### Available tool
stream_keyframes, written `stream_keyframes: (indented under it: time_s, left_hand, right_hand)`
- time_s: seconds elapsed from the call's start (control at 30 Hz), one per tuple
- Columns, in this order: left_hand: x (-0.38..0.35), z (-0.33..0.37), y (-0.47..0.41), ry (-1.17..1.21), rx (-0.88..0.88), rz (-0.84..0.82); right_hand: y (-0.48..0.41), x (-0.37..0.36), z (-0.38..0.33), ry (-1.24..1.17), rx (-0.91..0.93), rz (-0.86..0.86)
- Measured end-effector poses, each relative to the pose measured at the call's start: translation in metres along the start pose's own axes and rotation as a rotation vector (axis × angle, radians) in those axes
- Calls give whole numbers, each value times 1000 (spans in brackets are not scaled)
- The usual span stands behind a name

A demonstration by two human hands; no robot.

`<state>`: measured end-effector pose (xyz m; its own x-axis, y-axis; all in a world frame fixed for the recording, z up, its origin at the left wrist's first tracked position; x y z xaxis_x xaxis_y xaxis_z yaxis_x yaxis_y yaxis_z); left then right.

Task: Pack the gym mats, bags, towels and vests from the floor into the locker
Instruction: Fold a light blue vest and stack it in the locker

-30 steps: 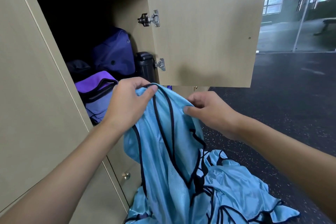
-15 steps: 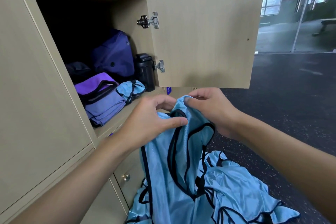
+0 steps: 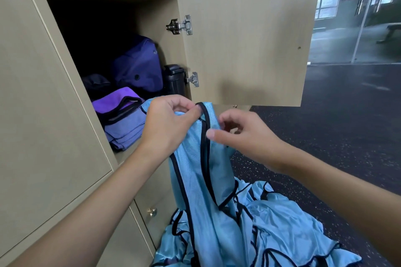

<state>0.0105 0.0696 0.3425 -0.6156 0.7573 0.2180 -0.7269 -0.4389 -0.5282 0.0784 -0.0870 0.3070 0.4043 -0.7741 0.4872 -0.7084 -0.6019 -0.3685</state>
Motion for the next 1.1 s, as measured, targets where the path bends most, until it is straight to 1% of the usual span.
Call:
stream_keyframes:
  time_s: [0.07,0.13,0.2,0.3,0.43,0.5,0.7,0.73,0.8,0.87,0.9,0.93,1.0,1.1]
  left_hand:
    - [2,0,0,-15,-4,8]
    - [5,1,0,-31,-8,-23]
    - [6,2,1,-56,-13,-106]
    - [6,3,5,-97,-32,-212]
    - [-5,0,14,-47,-3,-349]
    - [-11,-3,17,-56,-9,-385]
    - [-12,-3,16,-1,-15,-297]
    - [-10,-1,14,11,-13,-265]
    - [-3,0,9,57,23,-160]
    - [7,-3,2,101,94,-35]
    - [11,-5,-1,98,123,-5]
    - [13,-6,-2,77,134,-15]
    - [9,-6,3,25,126,-134]
    - [-4,-7,13,-15,84,-337]
  right_hand:
    - [1,-5,1,71,15,-38]
    - [0,-4,3,99,13,29]
    - [-2,-1,4,52,-17,106]
    - [-4,4,2,-22,-50,168]
    - [-4,3,-1,-69,-60,164]
    - [-5,2,-2,-95,-63,158]
    - [-4,4,-1,-124,-90,132]
    - [-3,4,0,-138,-111,106]
    - [-2,5,5,-173,-153,-9]
    - [0,5,8,-127,-138,-92]
    - [0,6,9,-74,-119,-83]
    - [-1,8,11,-39,-106,-54]
    - [-2,11,10,-32,-98,17]
    - [-3,11,4,-52,-96,60]
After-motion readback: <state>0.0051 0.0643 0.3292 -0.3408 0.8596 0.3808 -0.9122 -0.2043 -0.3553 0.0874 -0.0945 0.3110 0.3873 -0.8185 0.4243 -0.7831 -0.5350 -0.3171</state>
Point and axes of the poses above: each hand's wrist, its own y-axis away from the middle knuckle, its own x-axis out of the back of the hand, z = x × y, the point moved 3 cm from there along -y, towards the middle knuckle, and after that the axes turned 9 degrees about y, right-handed, at the moved point
